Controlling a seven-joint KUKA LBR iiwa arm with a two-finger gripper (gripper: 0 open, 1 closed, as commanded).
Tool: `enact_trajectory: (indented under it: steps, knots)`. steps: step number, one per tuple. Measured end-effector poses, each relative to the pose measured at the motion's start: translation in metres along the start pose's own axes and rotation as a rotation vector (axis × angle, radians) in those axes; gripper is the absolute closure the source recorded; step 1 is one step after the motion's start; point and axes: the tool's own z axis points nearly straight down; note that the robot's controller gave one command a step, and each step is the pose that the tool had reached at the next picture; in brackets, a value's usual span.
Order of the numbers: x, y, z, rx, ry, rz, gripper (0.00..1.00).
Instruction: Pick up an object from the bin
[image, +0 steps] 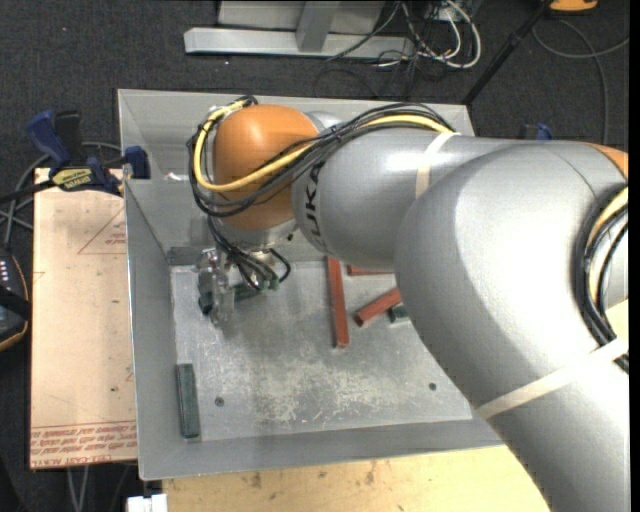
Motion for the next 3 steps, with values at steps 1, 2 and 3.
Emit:
enact_trajectory:
  steps: [1, 2, 3]
  knots:
    - [0.000, 0.000, 0.000, 0.000, 0.000, 0.000, 0.00]
    - [0.000, 0.000, 0.000, 0.000, 0.000, 0.000, 1.00]
    - [0.021, 0.010, -0.191, 0.002, -0.006, -0.461, 1.00]
